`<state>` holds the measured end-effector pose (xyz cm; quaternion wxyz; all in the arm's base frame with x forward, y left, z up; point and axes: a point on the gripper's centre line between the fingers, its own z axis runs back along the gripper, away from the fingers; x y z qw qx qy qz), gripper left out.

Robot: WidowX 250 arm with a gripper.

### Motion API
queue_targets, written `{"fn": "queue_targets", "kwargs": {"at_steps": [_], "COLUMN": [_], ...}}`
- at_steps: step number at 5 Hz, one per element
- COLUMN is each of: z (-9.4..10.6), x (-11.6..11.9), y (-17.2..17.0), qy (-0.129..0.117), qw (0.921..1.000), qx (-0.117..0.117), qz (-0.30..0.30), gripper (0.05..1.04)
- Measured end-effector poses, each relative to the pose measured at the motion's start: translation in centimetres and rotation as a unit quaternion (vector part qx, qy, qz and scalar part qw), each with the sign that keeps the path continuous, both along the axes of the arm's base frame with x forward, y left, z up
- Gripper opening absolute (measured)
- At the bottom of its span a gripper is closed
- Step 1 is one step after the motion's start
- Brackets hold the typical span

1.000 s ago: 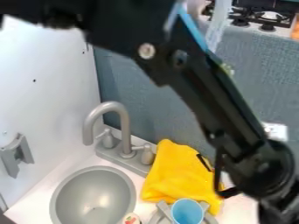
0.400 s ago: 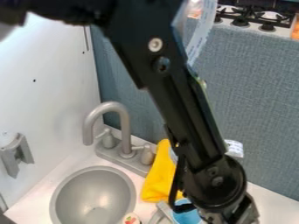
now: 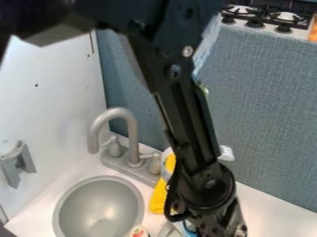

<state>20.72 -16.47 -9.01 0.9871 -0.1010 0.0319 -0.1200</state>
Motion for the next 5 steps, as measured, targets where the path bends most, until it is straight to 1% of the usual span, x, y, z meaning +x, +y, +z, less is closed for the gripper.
{"fn": "queue_targets", "kwargs": {"at_steps": [1,2,3,4,5], "z": [-0.7,-1.1,-1.1,-0.9,1.5], "x": [1.1,1.2,1.0,0.9,1.7], "y": [0.3,0.3,0.3,0.4,0.6], "qy": [-0.011,-0.012,-0.001,0.004,-0.015], "qw": [0.9999,0.9997,0.9998,0.9997,0.9985], "qx": [-0.010,-0.022,-0.017,-0.014,-0.005], "qz": [0.001,-0.001,0.009,0.018,0.053], "gripper": [0.499,0.605,0.886,0.999,0.999]}}
